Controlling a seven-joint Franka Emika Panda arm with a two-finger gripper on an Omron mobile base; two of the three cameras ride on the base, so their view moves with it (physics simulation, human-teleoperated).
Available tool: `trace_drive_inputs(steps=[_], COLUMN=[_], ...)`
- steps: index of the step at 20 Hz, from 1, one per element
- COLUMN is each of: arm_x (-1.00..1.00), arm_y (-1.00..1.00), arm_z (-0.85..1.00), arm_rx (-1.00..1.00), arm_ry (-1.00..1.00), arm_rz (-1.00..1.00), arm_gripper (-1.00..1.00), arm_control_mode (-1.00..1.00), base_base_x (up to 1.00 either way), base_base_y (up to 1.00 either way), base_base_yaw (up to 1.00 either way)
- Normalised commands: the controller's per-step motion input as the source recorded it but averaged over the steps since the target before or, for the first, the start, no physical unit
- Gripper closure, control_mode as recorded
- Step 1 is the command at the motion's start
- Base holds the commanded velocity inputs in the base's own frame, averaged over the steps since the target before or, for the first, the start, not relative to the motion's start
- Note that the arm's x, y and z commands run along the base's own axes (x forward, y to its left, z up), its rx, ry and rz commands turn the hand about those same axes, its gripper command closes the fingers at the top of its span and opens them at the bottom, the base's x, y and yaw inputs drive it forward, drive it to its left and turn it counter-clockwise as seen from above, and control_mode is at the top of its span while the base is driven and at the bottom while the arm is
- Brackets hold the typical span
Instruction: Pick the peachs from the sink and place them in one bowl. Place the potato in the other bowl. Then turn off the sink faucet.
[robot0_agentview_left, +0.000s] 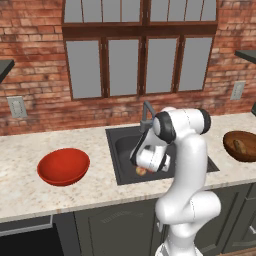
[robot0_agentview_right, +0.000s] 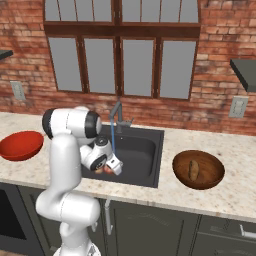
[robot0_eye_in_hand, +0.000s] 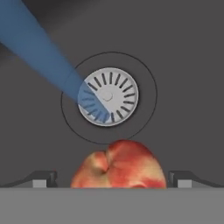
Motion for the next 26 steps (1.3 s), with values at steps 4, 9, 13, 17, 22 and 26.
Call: trace_drive_inputs(steps=[4,9,13,17,22,26], arm_x=[0.17,0.14,0.07,-0.09,-0.22,-0.01], arm_y=[-0.01,0.0,0.0,0.0,0.0,0.0], arm_z=[-0.29,-0.3,-0.12,0.04,0.65,0.98], arm_rx=[0.0,0.0,0.0,0.0,0.0,0.0], arm_ry=[0.0,0.0,0.0,-0.01,-0.09,-0.13], arm_rz=[-0.04,-0.04,-0.02,-0.04,-0.02,-0.01], arm_gripper=[-1.0,1.0,1.0,1.0,1.0,1.0], arm_control_mode=[-1.0,-1.0,-1.0,-1.0,-1.0,-1.0], base_base_x=[0.0,0.0,0.0,0.0,0.0,0.0], base_base_y=[0.0,0.0,0.0,0.0,0.0,0.0], base_base_yaw=[0.0,0.0,0.0,0.0,0.0,0.0])
